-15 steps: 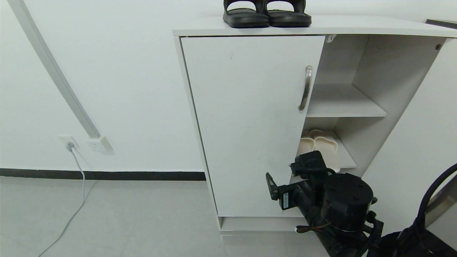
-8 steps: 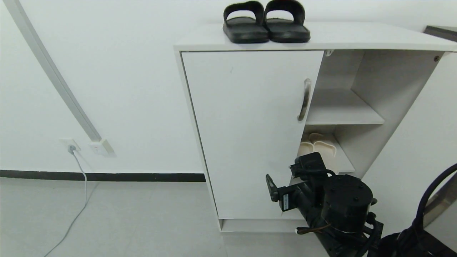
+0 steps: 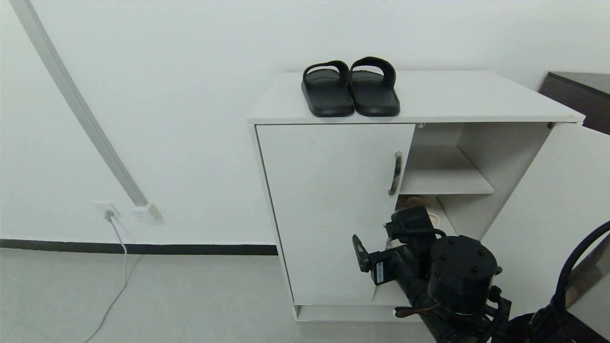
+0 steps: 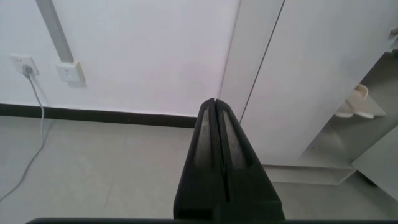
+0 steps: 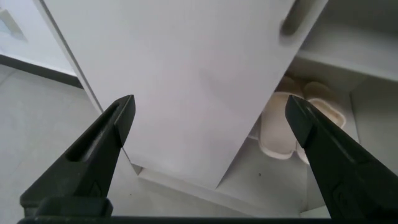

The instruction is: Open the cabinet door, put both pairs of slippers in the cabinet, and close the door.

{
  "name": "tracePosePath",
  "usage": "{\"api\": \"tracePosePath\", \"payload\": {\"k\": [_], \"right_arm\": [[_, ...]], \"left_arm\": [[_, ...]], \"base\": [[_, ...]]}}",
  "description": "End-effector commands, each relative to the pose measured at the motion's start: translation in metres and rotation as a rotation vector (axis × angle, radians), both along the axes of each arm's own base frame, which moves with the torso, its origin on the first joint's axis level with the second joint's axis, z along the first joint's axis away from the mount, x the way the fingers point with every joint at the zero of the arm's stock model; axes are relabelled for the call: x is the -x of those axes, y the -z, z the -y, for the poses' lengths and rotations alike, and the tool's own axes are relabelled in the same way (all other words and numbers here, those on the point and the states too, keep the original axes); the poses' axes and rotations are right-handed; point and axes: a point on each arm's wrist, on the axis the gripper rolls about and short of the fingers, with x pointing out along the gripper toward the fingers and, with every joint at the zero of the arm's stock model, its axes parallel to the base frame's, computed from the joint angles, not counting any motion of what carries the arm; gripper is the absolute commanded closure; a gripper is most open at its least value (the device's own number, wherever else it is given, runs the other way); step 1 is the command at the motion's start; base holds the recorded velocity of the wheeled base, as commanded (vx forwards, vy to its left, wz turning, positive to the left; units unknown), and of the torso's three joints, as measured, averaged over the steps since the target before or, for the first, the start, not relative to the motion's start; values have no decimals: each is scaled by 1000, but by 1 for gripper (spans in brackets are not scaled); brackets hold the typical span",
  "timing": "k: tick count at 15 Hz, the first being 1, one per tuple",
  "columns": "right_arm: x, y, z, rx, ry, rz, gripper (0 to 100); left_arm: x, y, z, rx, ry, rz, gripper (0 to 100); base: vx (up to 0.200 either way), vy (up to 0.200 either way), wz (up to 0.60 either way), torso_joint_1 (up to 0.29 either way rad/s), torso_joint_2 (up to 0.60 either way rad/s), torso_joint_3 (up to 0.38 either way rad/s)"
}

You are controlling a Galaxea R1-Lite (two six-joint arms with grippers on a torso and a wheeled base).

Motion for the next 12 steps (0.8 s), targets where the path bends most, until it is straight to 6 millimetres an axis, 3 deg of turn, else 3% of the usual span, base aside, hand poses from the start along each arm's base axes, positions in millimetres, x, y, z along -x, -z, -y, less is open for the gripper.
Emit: {"api": "tracePosePath", "payload": {"k": [1, 12], "right_arm": [[0, 1, -1, 2, -2, -1, 0], [2, 2, -1, 7, -7, -4, 0]], "left_arm": [[0, 0, 0, 0, -1, -2, 100], [0, 0, 0, 0, -1, -2, 100]], "base": [[0, 0, 0, 149, -471, -320], [0, 0, 0, 188, -501, -314]]}}
